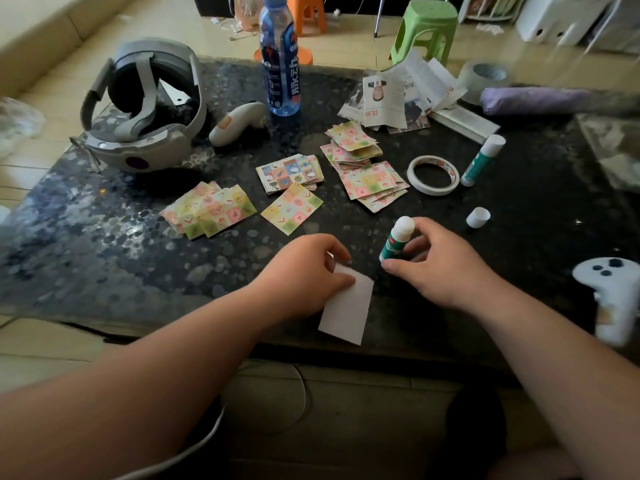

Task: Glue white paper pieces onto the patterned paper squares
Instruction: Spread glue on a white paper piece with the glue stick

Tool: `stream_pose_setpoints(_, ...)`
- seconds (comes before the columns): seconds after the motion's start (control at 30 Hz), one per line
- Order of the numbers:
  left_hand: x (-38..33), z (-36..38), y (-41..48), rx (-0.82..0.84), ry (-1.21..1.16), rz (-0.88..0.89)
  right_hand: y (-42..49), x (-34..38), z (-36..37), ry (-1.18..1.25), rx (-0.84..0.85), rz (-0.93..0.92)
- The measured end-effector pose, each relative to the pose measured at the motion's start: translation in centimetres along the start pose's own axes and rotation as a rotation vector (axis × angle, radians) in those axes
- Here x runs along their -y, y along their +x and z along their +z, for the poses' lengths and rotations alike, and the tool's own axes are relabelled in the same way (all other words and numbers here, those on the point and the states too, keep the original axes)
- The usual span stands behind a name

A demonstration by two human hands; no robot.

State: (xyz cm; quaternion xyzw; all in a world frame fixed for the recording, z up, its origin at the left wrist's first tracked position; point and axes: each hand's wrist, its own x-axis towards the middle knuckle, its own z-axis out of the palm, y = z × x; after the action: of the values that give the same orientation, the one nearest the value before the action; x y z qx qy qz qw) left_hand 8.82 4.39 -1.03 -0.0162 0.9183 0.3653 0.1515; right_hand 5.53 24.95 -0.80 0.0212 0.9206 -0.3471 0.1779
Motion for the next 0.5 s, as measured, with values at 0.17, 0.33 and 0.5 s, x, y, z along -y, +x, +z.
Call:
stream_pose_setpoints(0.17,-0.2,0.2,1.1,-0.027,0.066,0.034,1.1,-0.1,0.3,-0.023,-0.01,0.007)
stream_pose_setpoints(0.33,-1.3,-1.7,1.1,-0.209,0.04,0.138,-0.5,1.5,-0.8,0.012,-0.021,-0.102)
stream_pose_setpoints(0.5,-2.5,-3.4,-0.4,0.102,-0.641,0.082,-3.4,2.9,-0.5,0.053,-0.013,-0.239)
